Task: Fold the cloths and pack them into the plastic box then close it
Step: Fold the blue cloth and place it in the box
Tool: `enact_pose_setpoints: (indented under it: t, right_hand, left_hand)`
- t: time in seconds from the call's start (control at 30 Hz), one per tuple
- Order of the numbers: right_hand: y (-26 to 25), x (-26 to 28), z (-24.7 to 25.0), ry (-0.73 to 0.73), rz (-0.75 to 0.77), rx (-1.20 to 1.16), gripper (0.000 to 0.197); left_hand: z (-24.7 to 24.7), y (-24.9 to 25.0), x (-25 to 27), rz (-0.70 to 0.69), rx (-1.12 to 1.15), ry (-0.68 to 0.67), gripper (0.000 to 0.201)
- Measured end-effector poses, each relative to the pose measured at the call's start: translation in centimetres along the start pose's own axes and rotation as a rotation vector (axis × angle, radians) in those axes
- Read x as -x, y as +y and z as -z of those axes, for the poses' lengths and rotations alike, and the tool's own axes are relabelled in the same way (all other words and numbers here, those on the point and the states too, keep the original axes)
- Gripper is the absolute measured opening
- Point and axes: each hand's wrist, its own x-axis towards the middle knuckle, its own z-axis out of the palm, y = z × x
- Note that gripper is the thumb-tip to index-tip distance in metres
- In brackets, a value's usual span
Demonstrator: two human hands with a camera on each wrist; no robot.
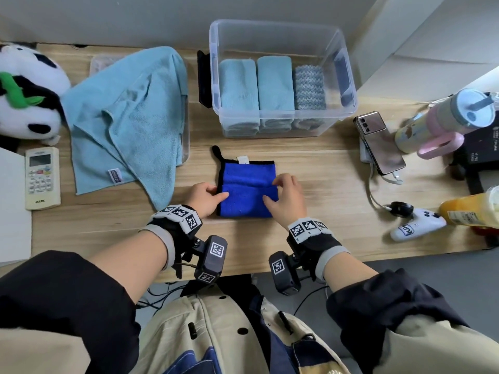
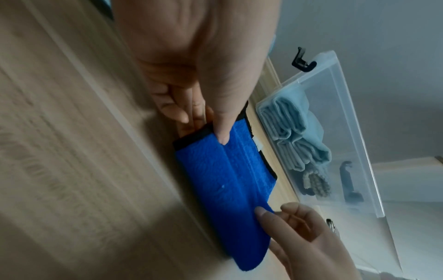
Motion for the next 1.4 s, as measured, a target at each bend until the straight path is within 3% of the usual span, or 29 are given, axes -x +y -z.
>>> enact_pose_setpoints:
  t: [0.07, 0.13, 0.27, 0.37, 0.4, 0.5, 0.57, 0.73, 0.83, 1.07, 1.27, 1.4]
  right_hand:
    - [-0.1, 0.3, -0.1, -0.025, 0.21, 0.021, 0.034]
    - [-0.1, 0.7, -0.2, -0.144, 0.349, 0.158, 0.042]
    - [-0.3, 1.0, -1.0, -0.263, 0.472, 0.416, 0.049]
    - [-1.5, 1.0, -0.8, -0.293, 0.453, 0.427, 0.045]
    - [-2.0, 0.8, -0.6, -0.338, 0.433, 0.416, 0.044]
    - [-3.5, -0.3, 0.2, -0.555, 0.251, 0.314, 0.041]
    - [-4.2, -1.5, 0.3, -0.615, 0.154, 0.271, 0.038]
    - [-3.9, -3.6, -0.3, -0.375, 0.079, 0.282, 0.033]
    - [-3.6, -4.1, -0.8, -0.309, 0.049, 0.277, 0.029]
    - [-3.4, -3.2, -1.4, -0.386, -0.061, 0.173, 0.032]
    - [-3.1, -1.2, -2.6, -0.551, -0.15, -0.171, 0.016]
    - [-3.4, -0.8, -0.6, -0.497, -0.187, -0.337, 0.043]
  left_hand:
    - [0.3, 0.4, 0.2, 0.02, 0.012, -0.028, 0.031]
    - [0.5, 0.8, 0.5, 0.049, 0.001, -0.075, 0.021]
    - [0.9, 0.8, 0.4, 0.203, 0.067, -0.14, 0.025]
    - [1.7, 0.6, 0.5, 0.238, 0.198, -0.154, 0.015]
    - [2.1, 0.4, 0.6, 0.234, 0.231, -0.146, 0.02]
    - [3.3, -0.3, 0.6, 0.228, 0.292, -0.053, 0.031]
    - [4.0, -0.8, 0.7, 0.252, 0.304, -0.006, 0.032]
    - [4.6, -1.6, 1.3, 0.322, 0.339, -0.069, 0.029]
    - [4.3, -1.2, 1.8, 0.333, 0.352, -0.157, 0.03]
    - [2.7, 0.4, 2.6, 0.317, 0.586, -0.257, 0.036]
    - [0.8, 1.7, 2.5, 0.247, 0.632, -0.184, 0.025]
    - [1.1, 3.2, 2.5, 0.193, 0.65, -0.265, 0.018]
